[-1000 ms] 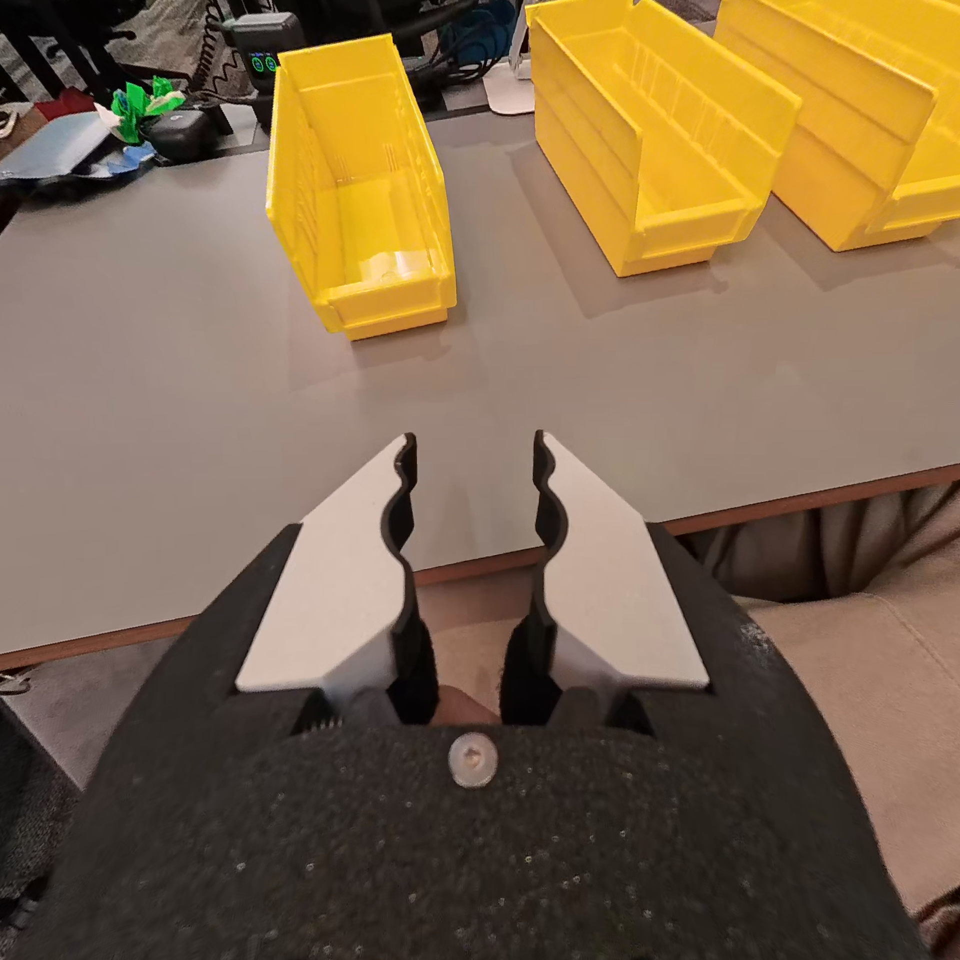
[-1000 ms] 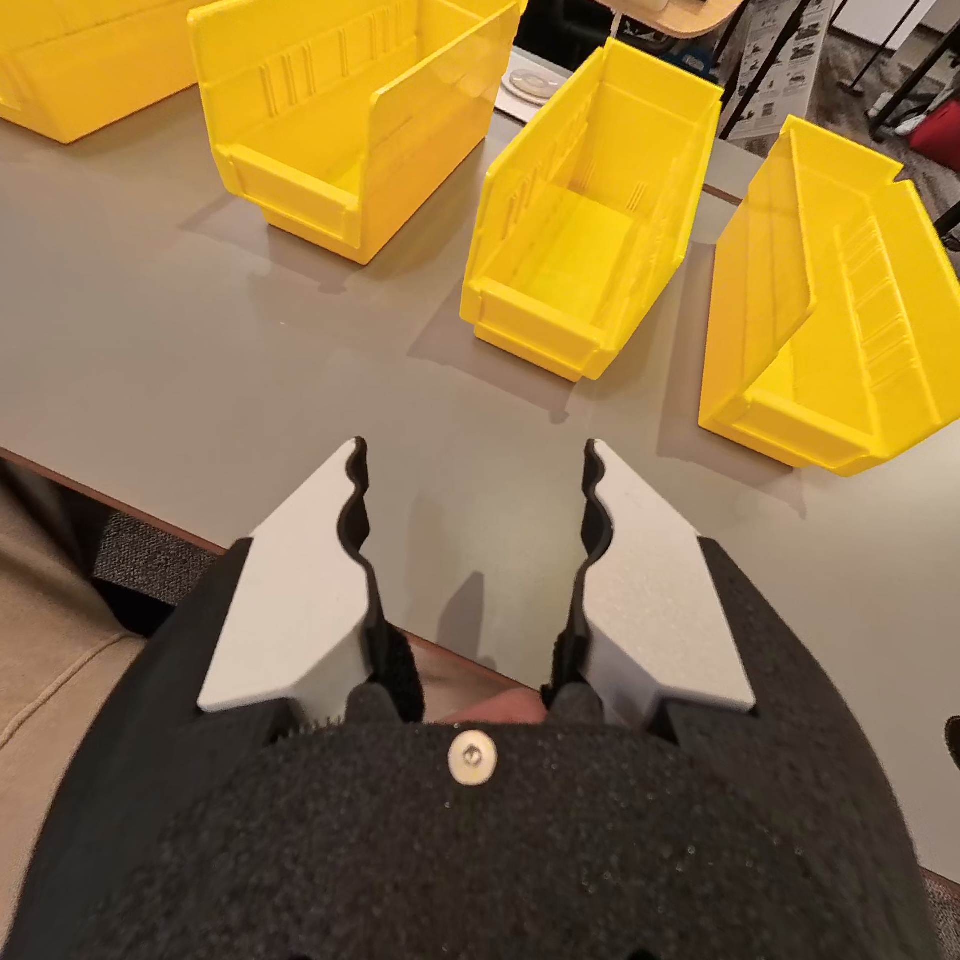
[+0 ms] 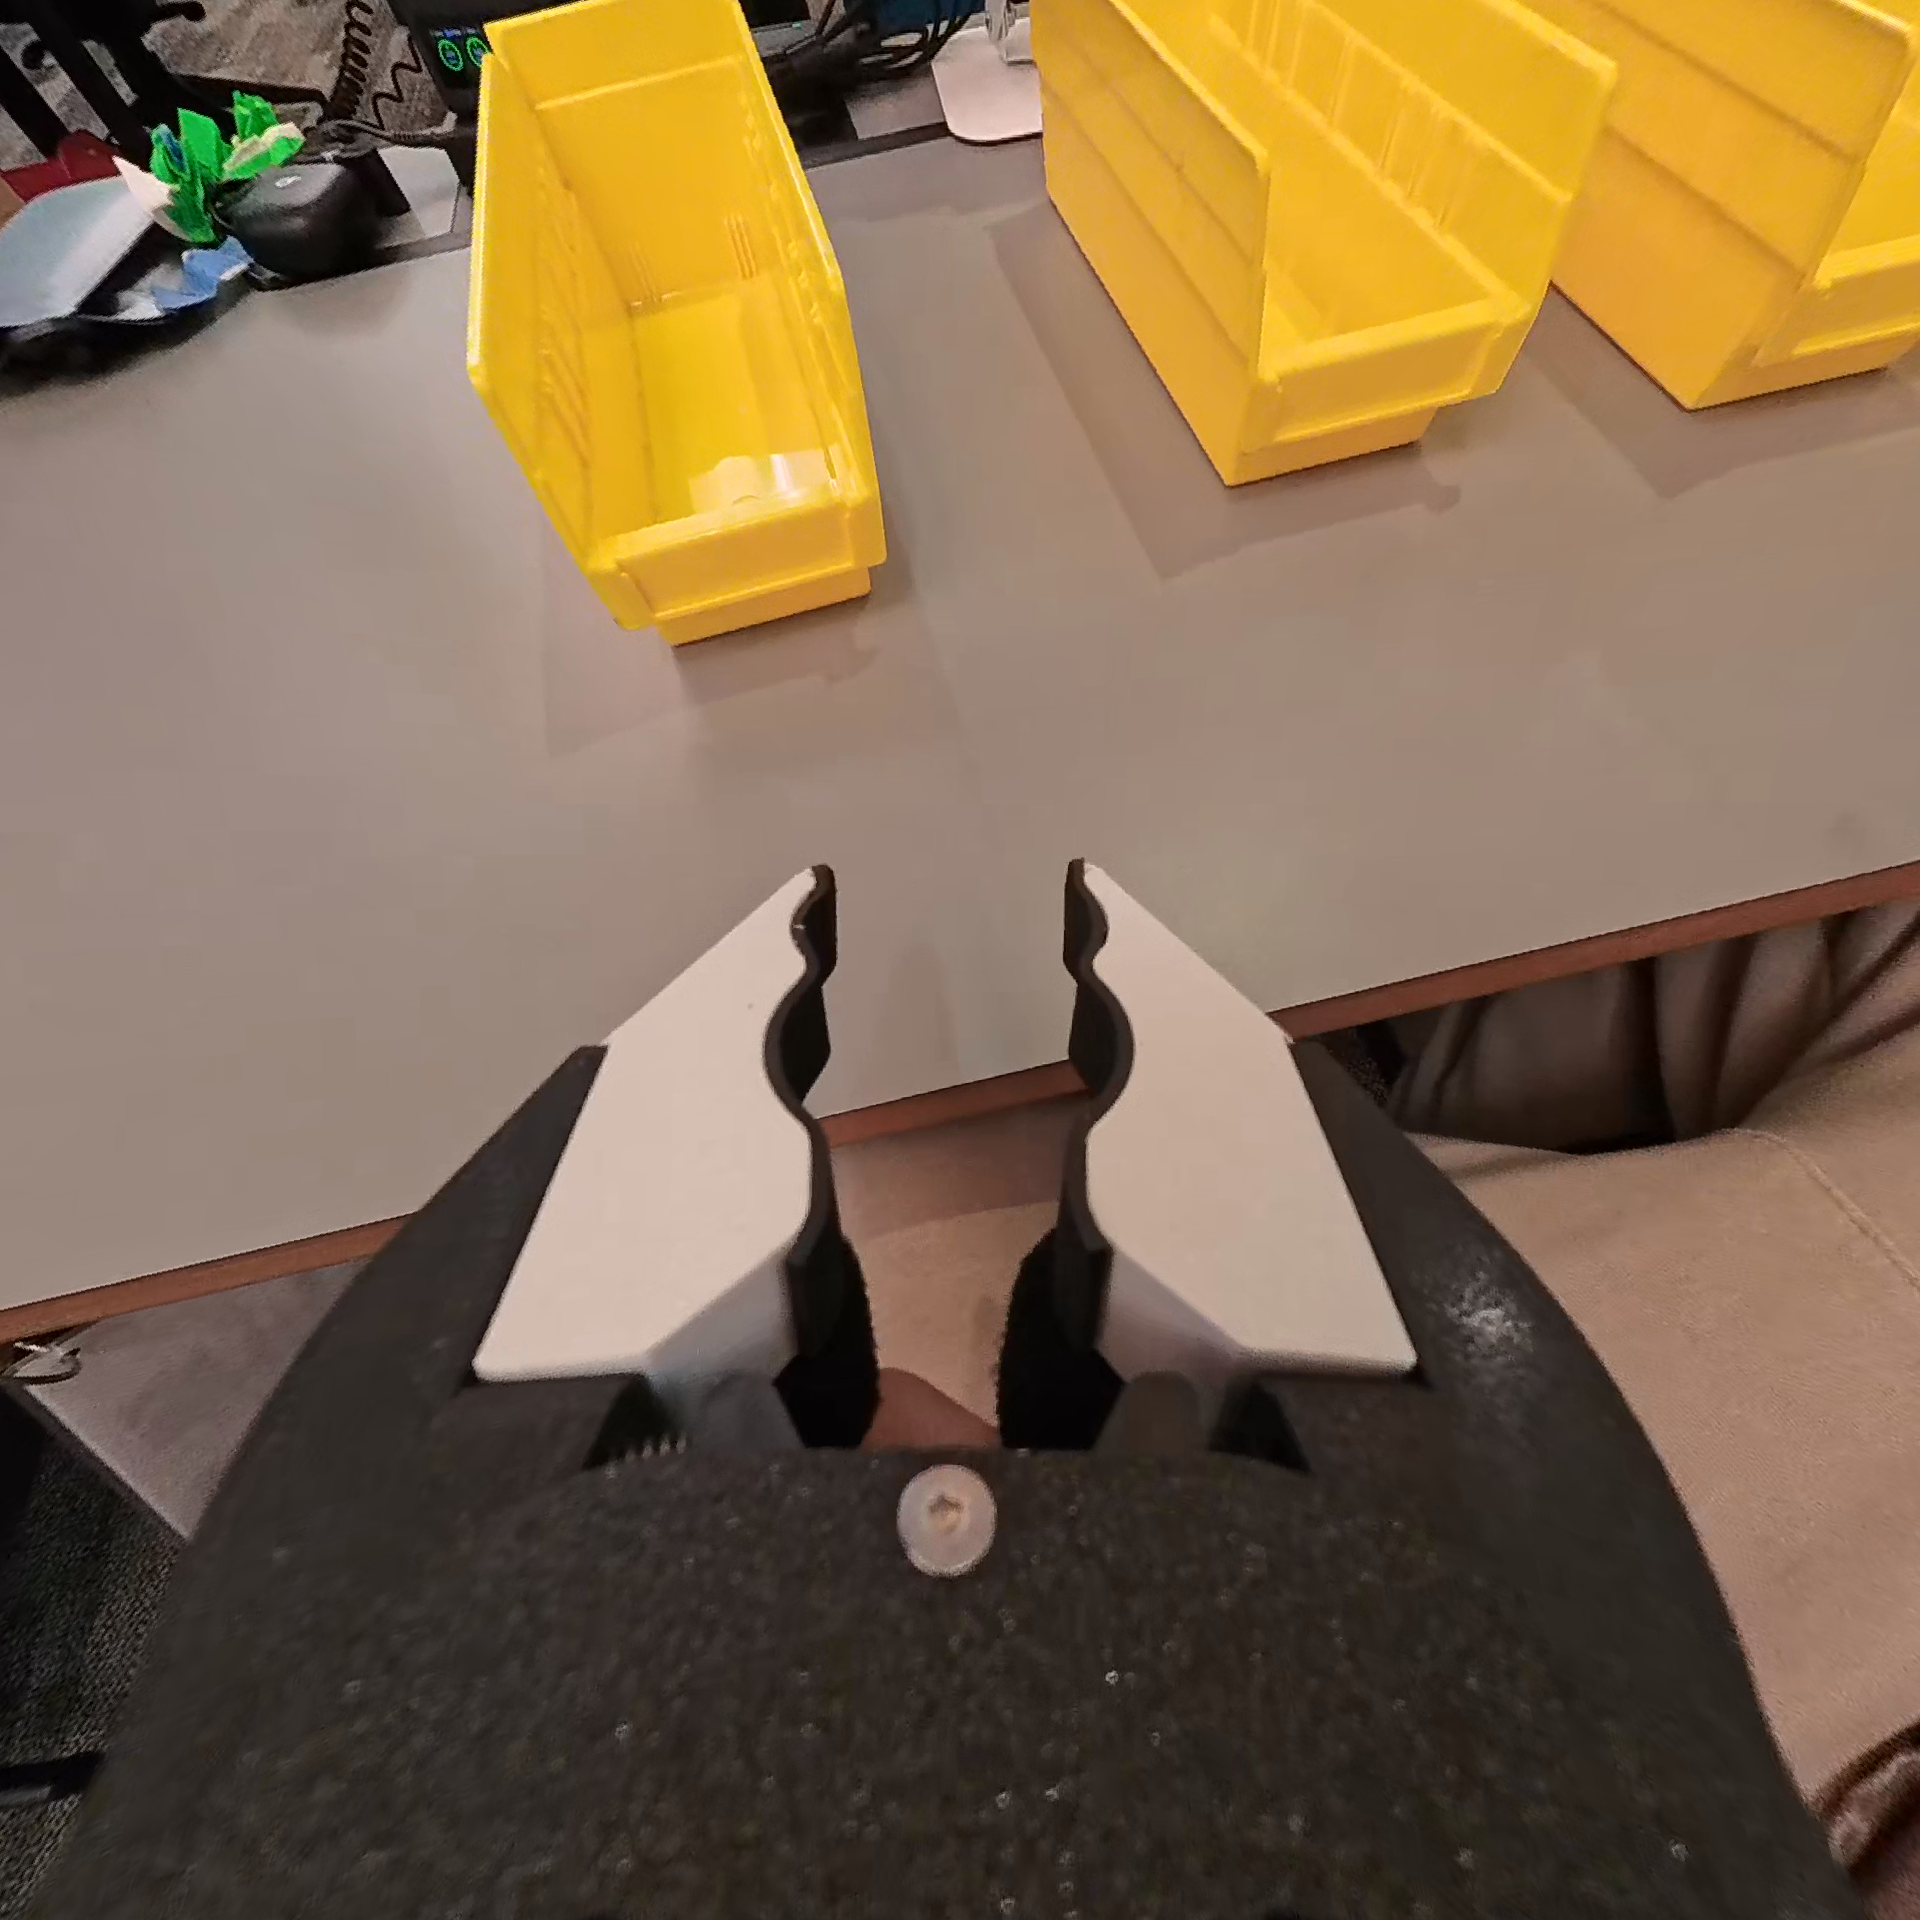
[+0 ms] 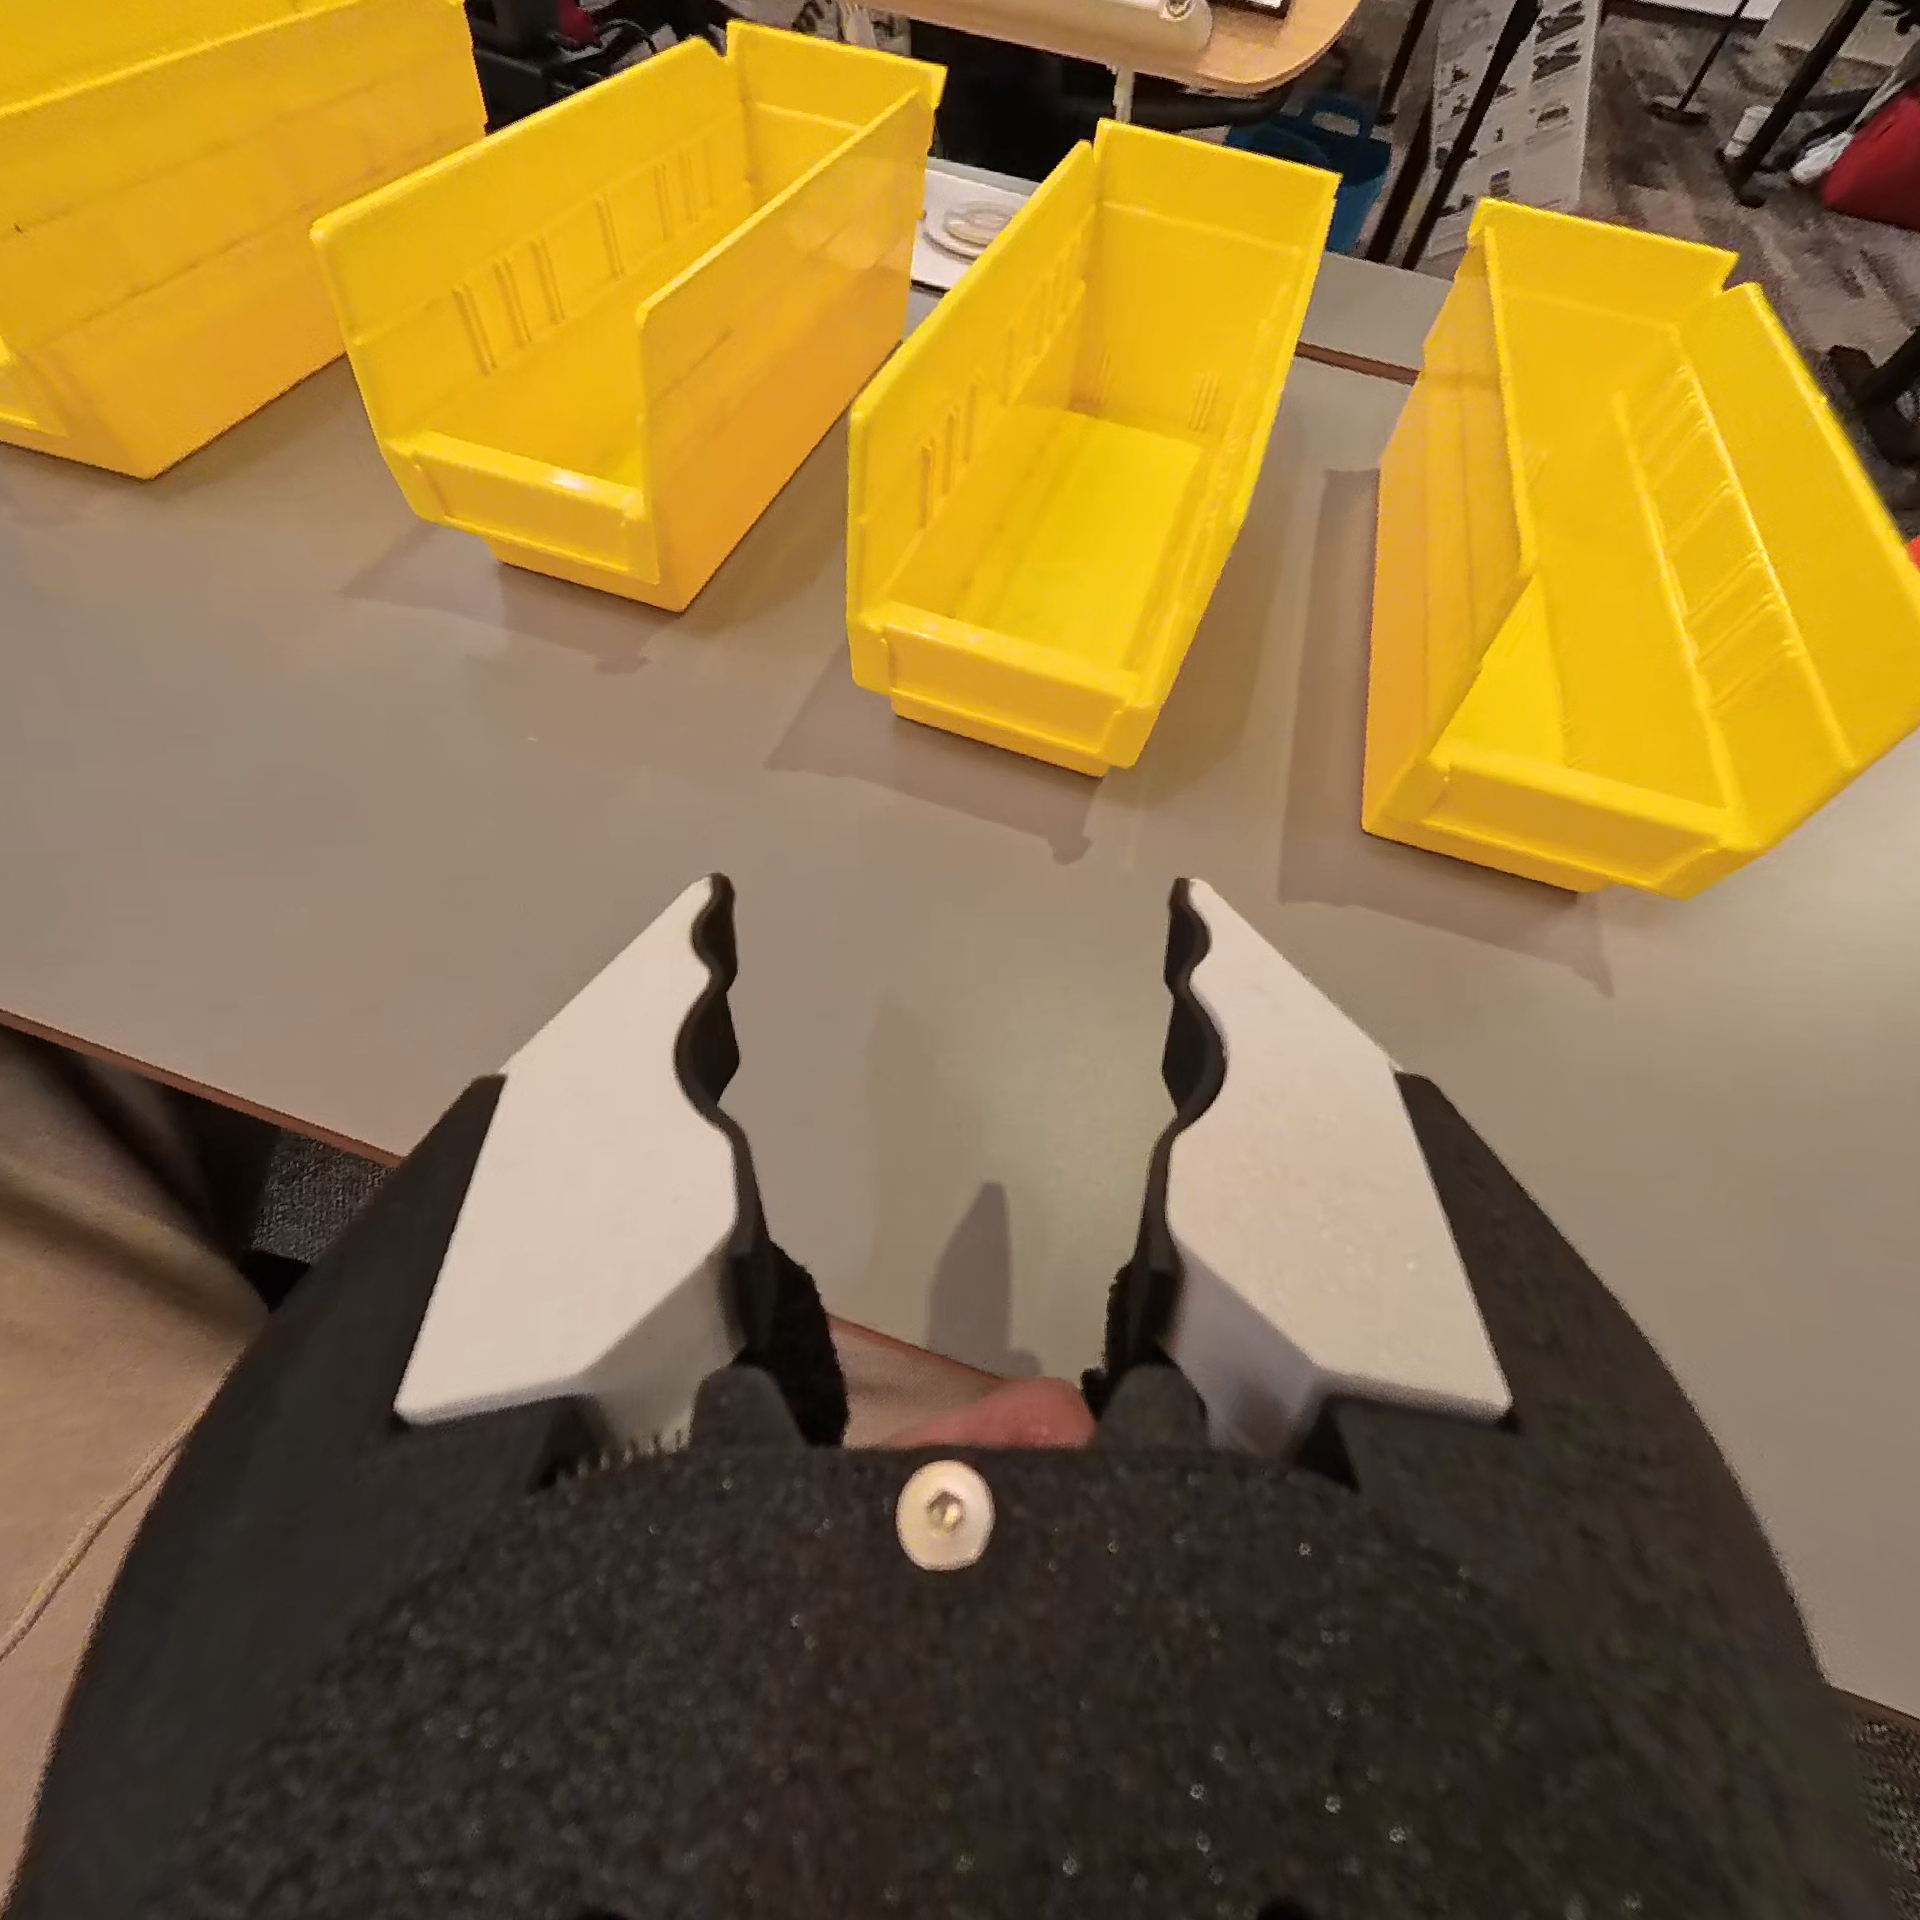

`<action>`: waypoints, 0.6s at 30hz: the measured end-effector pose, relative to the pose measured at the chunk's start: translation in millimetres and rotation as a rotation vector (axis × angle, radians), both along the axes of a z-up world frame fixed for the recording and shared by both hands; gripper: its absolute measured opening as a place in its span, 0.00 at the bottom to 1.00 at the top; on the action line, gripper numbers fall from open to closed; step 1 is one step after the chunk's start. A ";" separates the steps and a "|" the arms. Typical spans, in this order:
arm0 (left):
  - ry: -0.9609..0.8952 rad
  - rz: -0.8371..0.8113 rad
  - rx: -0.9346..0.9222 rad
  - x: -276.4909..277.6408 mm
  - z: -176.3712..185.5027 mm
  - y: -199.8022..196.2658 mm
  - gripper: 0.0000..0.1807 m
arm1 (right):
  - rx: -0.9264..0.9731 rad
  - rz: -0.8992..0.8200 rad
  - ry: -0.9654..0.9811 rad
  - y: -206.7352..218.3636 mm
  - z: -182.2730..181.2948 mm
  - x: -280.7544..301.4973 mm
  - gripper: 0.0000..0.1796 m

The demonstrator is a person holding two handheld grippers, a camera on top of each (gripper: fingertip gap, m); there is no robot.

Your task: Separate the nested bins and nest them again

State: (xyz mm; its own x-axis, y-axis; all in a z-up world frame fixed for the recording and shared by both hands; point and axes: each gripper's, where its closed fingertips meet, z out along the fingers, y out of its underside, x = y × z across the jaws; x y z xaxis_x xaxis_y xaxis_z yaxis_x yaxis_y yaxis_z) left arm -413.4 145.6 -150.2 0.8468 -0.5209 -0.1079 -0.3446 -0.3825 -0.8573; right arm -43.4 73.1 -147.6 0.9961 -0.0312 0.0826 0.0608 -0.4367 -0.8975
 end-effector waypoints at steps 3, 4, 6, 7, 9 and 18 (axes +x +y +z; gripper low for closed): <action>0.003 0.003 0.001 -0.7 0.0 -0.5 0.23 | 0.001 -0.058 -0.011 -1.0 4.0 24.7 0.45; 0.001 0.002 -0.001 -0.9 -0.6 -1.6 0.23 | -0.026 -0.109 -0.021 -4.1 3.4 42.6 0.43; 0.003 0.005 -0.004 -3.8 -1.9 -3.7 0.23 | -0.047 -0.191 -0.022 -5.9 4.8 84.1 0.42; 0.000 0.009 -0.005 -5.5 -2.2 -4.3 0.23 | -0.045 -0.227 -0.001 -5.4 5.6 105.8 0.41; -0.005 0.003 -0.017 -5.4 -4.0 -5.6 0.23 | -0.079 -0.300 0.106 -7.7 1.7 145.1 0.42; 0.087 -0.040 0.007 4.3 -9.5 -8.2 0.23 | -0.376 -0.314 0.175 57.6 3.0 235.9 0.39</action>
State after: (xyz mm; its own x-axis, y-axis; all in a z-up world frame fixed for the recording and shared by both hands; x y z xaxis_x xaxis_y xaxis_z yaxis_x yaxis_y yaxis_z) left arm -409.1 137.4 -159.6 0.8126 -0.5530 -0.1839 -0.4329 -0.3615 -0.8258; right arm 192.5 130.7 -144.5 0.9434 -0.3309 -0.0211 -0.2617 -0.7040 -0.6603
